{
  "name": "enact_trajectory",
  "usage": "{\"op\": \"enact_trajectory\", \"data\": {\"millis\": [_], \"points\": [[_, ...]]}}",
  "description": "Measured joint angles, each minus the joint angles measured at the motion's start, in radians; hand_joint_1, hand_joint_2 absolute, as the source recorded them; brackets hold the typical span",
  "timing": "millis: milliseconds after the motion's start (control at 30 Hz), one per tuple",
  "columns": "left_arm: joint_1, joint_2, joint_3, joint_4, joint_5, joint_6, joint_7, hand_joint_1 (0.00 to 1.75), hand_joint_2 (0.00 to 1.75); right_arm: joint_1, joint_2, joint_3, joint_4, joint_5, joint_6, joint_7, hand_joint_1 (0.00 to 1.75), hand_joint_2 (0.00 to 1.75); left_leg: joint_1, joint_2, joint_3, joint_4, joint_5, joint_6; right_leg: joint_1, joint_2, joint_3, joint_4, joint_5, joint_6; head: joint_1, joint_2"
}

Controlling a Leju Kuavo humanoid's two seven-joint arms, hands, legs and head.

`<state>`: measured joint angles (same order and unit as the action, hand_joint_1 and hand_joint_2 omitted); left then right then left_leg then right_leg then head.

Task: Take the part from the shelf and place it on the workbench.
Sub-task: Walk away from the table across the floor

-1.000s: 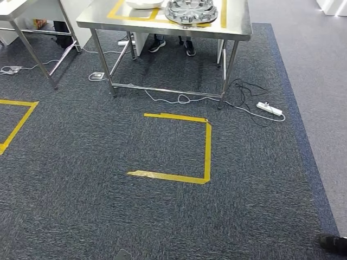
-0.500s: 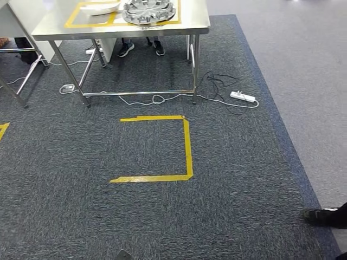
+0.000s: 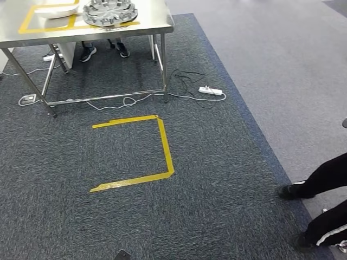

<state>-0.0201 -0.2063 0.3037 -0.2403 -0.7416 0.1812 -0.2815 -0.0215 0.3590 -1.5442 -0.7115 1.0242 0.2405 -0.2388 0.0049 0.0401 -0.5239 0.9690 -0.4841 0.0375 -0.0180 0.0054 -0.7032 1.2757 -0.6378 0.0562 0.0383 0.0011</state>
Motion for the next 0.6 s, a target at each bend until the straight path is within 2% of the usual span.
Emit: {"op": "enact_trajectory", "data": {"millis": [33,67,133,167,200,267,300,367,400,433,467,500,533,567,600], "points": [[0.000,0.000,0.000,0.000,0.000,0.000,0.000,0.00,0.00,0.002,0.000,0.000,0.000,0.000,0.000,0.000,0.00,0.00,-0.001,0.015,-0.001,0.001,0.000,-0.001,-0.001,-0.004,0.015,-0.015,0.015,0.002,0.000,0.000],[-0.001,0.000,0.001,0.000,0.000,0.000,0.000,0.00,0.00,0.004,0.000,0.000,0.000,0.000,0.000,0.000,0.00,0.00,-0.001,0.028,-0.001,0.002,-0.001,-0.002,-0.001,-0.012,0.049,-0.067,0.042,0.002,0.000,0.000],[-0.003,-0.001,0.001,0.000,0.000,0.000,0.000,0.00,0.00,0.003,0.000,0.000,0.000,0.000,0.000,0.000,0.00,0.00,-0.004,0.051,0.002,0.007,-0.005,-0.009,0.000,-0.057,0.142,-0.216,0.095,-0.003,0.000,0.000],[-0.004,-0.001,0.001,0.000,0.000,0.000,0.000,0.00,0.00,0.001,0.000,0.000,0.000,-0.001,0.000,0.000,0.00,0.00,-0.007,0.060,0.005,0.011,-0.008,-0.014,0.001,-0.074,0.171,-0.264,0.108,-0.010,-0.002,0.000],[-0.005,-0.001,0.001,0.000,0.000,0.000,0.000,0.00,0.00,0.000,0.000,0.000,0.000,-0.002,0.001,0.000,0.00,0.00,-0.010,0.069,0.007,0.014,-0.010,-0.020,0.003,-0.085,0.186,-0.292,0.114,-0.016,-0.004,0.000],[-0.006,-0.001,0.001,0.000,0.000,0.000,0.000,0.00,0.00,0.001,0.000,0.000,0.000,-0.006,0.001,0.000,0.00,0.00,-0.010,0.085,0.012,0.015,-0.012,-0.030,0.004,-0.069,0.181,-0.296,0.116,-0.030,-0.007,0.000],[-0.006,-0.001,0.001,0.000,0.000,0.000,0.000,0.00,0.00,0.003,0.000,0.000,0.000,-0.008,0.002,0.000,0.00,0.00,-0.008,0.078,0.012,0.018,-0.017,-0.036,0.003,-0.060,0.181,-0.297,0.120,-0.036,-0.008,0.000],[-0.006,-0.001,0.001,0.000,-0.001,0.000,0.000,0.00,0.00,0.004,0.000,0.000,0.000,-0.013,0.004,0.001,0.00,0.00,-0.003,0.029,-0.006,0.069,-0.061,-0.049,-0.001,-0.038,0.182,-0.301,0.129,-0.050,-0.011,0.000],[-0.005,0.000,0.002,0.000,-0.001,0.000,0.000,0.00,0.00,0.002,0.000,0.000,0.000,-0.015,0.006,0.001,0.00,0.00,0.000,-0.002,-0.028,0.126,-0.098,-0.053,-0.002,-0.026,0.182,-0.301,0.133,-0.055,-0.012,0.000],[-0.003,0.000,0.002,0.000,-0.001,0.000,0.000,0.00,0.00,0.001,0.000,0.000,0.000,-0.017,0.009,0.002,0.00,0.00,0.001,-0.021,-0.056,0.197,-0.136,-0.055,-0.002,-0.012,0.179,-0.300,0.135,-0.058,-0.013,0.000],[-0.001,0.001,0.002,0.000,-0.002,-0.001,0.000,0.00,0.00,0.001,0.000,0.000,0.000,-0.020,0.012,0.003,0.00,0.00,0.002,-0.029,-0.082,0.261,-0.163,-0.056,-0.002,0.002,0.177,-0.300,0.137,-0.060,-0.013,0.000],[0.000,0.002,0.003,0.000,-0.002,-0.001,-0.001,0.00,0.00,0.002,0.000,0.000,0.000,-0.024,0.014,0.005,0.00,0.00,0.002,-0.031,-0.098,0.301,-0.171,-0.056,-0.001,0.016,0.175,-0.299,0.137,-0.060,-0.013,0.000],[0.001,0.002,0.003,0.000,-0.002,-0.001,-0.001,0.00,0.00,0.004,0.000,0.000,0.000,-0.029,0.017,0.007,0.00,0.00,0.002,-0.032,-0.098,0.301,-0.157,-0.055,-0.001,0.031,0.175,-0.297,0.138,-0.060,-0.013,0.000],[0.001,0.003,0.004,0.000,-0.002,-0.001,-0.002,0.00,0.00,0.005,0.000,0.000,0.000,-0.033,0.019,0.009,0.00,0.00,0.002,-0.036,-0.080,0.261,-0.124,-0.052,-0.001,0.046,0.175,-0.295,0.138,-0.059,-0.013,0.000],[0.001,0.003,0.005,0.000,-0.003,0.000,-0.003,0.00,0.00,0.005,0.000,0.000,0.000,-0.036,0.020,0.010,0.00,0.00,0.003,-0.050,-0.051,0.194,-0.083,-0.049,-0.002,0.060,0.176,-0.293,0.138,-0.058,-0.013,0.000]]}}
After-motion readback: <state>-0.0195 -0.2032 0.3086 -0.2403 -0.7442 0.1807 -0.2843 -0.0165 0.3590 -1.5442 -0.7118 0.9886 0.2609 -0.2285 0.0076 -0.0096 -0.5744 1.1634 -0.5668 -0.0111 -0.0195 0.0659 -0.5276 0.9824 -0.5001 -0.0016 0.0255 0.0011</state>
